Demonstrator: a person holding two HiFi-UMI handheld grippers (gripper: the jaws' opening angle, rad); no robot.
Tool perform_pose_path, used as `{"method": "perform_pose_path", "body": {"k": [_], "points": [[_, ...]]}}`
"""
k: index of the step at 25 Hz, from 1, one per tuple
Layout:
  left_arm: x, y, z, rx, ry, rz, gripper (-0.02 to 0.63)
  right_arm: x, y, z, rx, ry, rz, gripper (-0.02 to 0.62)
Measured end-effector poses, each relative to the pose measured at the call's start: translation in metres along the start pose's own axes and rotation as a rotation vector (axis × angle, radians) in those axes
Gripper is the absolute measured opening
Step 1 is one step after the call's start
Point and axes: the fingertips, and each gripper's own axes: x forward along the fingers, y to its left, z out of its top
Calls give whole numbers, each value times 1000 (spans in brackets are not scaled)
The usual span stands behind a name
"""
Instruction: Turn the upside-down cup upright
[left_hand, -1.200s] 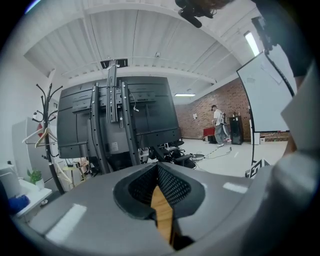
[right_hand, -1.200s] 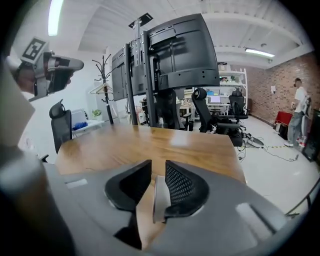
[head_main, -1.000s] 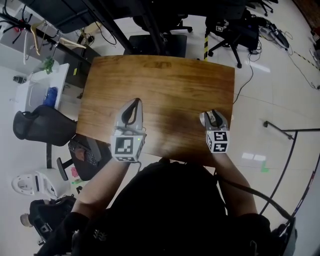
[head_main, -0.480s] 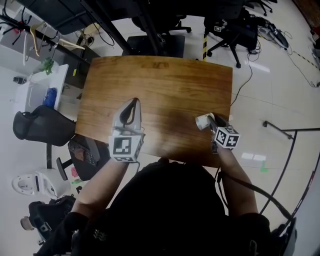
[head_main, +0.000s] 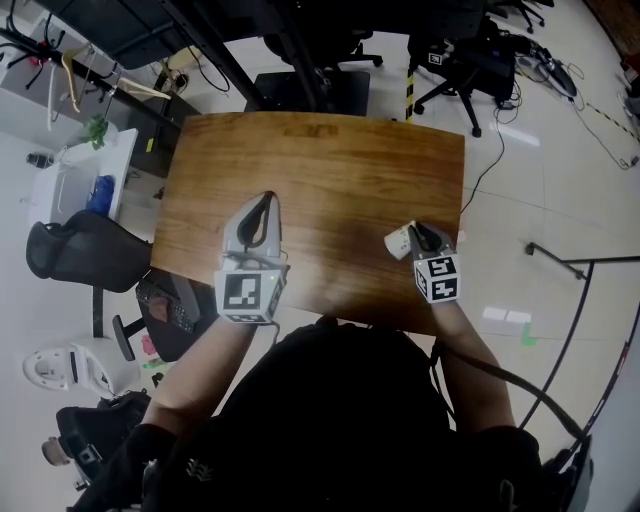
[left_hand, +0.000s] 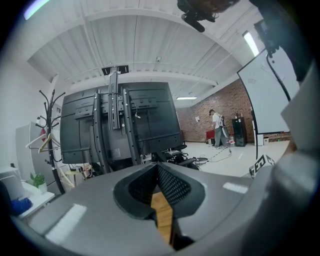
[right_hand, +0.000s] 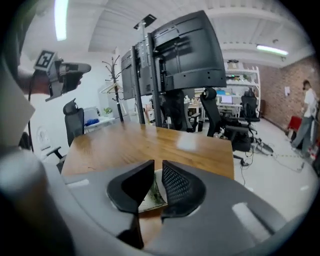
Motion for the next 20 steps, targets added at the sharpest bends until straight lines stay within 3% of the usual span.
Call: {"method": "perform_pose_path", "body": {"k": [4, 11, 20], "points": [[-1, 0, -1, -6, 0, -2, 0, -4, 23, 14, -181, 3, 10, 32], [-5, 1, -3, -10, -1, -4, 0, -9, 44, 10, -337, 8, -37, 9], [-8, 4, -3, -19, -9, -5, 0, -9, 35, -9, -262, 30, -72, 9]]}}
